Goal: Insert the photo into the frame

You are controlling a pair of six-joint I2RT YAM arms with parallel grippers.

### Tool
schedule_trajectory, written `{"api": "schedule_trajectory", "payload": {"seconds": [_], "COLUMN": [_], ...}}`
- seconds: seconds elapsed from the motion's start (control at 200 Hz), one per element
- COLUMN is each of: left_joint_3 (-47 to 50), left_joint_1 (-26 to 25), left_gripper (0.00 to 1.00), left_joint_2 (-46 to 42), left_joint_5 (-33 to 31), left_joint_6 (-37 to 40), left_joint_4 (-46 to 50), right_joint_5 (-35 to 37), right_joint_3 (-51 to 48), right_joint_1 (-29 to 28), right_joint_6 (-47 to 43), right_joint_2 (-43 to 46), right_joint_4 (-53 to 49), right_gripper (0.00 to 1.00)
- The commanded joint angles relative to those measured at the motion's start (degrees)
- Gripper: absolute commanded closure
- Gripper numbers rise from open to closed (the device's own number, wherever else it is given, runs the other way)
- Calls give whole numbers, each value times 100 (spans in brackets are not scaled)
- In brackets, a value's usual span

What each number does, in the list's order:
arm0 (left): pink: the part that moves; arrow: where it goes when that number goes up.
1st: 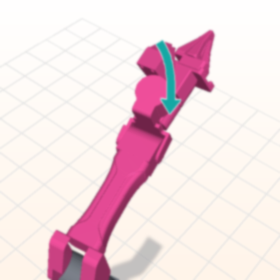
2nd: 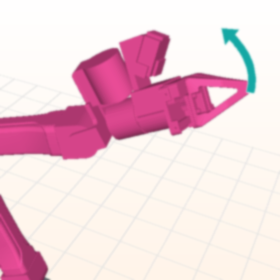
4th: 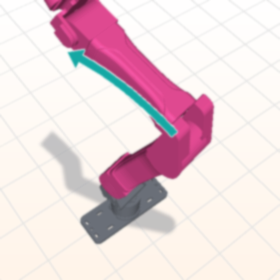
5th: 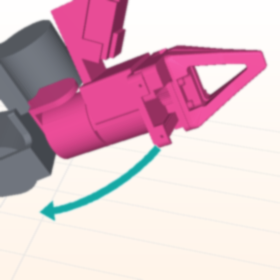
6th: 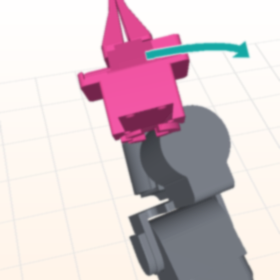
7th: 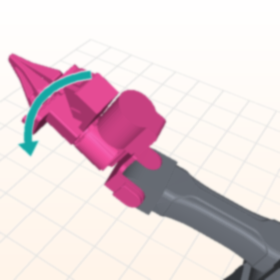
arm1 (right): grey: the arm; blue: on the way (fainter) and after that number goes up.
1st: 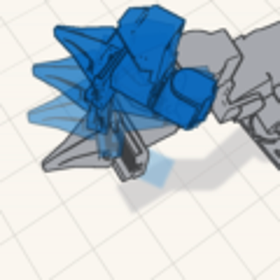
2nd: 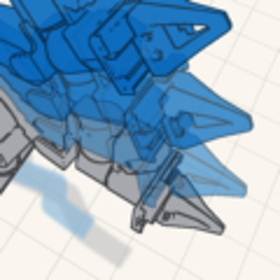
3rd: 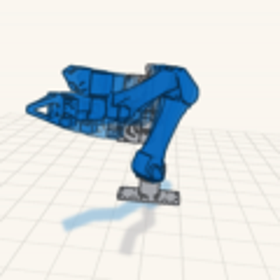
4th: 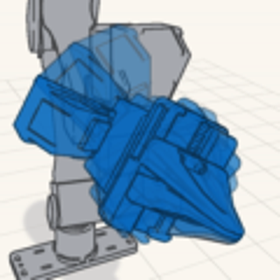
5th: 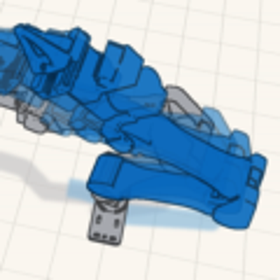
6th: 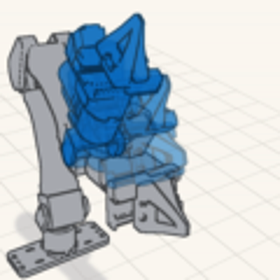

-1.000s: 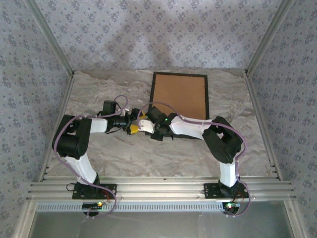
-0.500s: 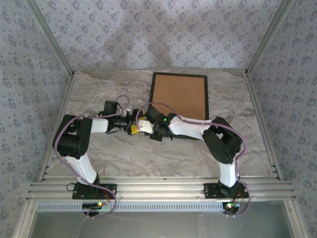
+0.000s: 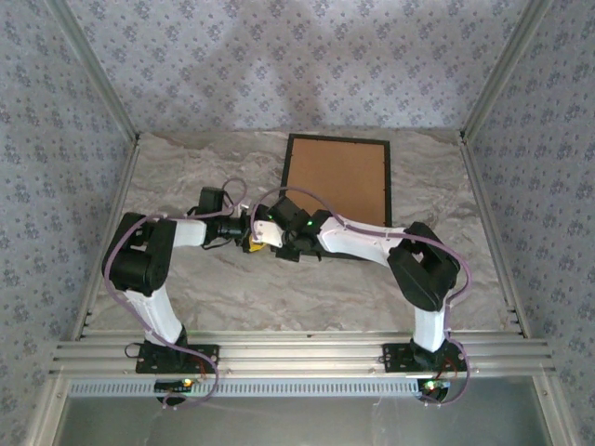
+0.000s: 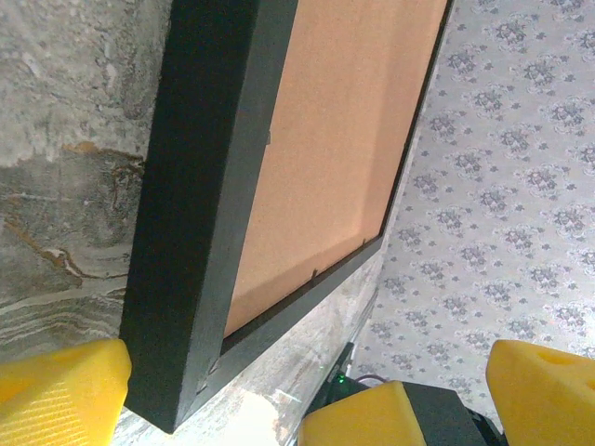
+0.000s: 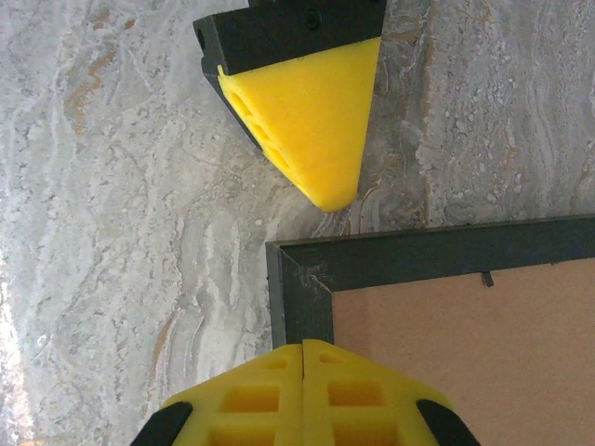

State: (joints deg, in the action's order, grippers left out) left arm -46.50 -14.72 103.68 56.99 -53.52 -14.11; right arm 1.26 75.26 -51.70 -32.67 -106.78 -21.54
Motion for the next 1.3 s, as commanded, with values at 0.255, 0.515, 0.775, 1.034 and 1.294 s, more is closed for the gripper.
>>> {"api": "schedule_trajectory", "payload": {"seconds": [0.255, 0.515, 0.775, 1.034, 1.294], "left_joint_3": [-374, -605, -605, -772, -773], "left_joint_1": [294, 295, 23, -501, -1042], "left_gripper": [1, 2, 1, 2, 2], "left_joint_2": [-201, -90, 86, 352, 431], "left_joint_5": [-289, -395, -520, -669, -667], "left_joint_6": [215, 232, 211, 133, 29], "left_joint_4": [464, 586, 433, 127, -72], "right_joint_5": [1039, -43, -1457, -595, -1132], "right_joint_3": [-372, -978, -1115, -957, -977], "right_joint_1": [569, 1898, 2901, 2955, 3206], "right_joint_6": [1623, 3402, 3824, 4327, 4919], "right_joint_2": [723, 1864, 2398, 2276, 2047], "right_joint_4": [-26, -57, -247, -636, -531], "right_gripper": [100, 0, 0, 0, 0]}}
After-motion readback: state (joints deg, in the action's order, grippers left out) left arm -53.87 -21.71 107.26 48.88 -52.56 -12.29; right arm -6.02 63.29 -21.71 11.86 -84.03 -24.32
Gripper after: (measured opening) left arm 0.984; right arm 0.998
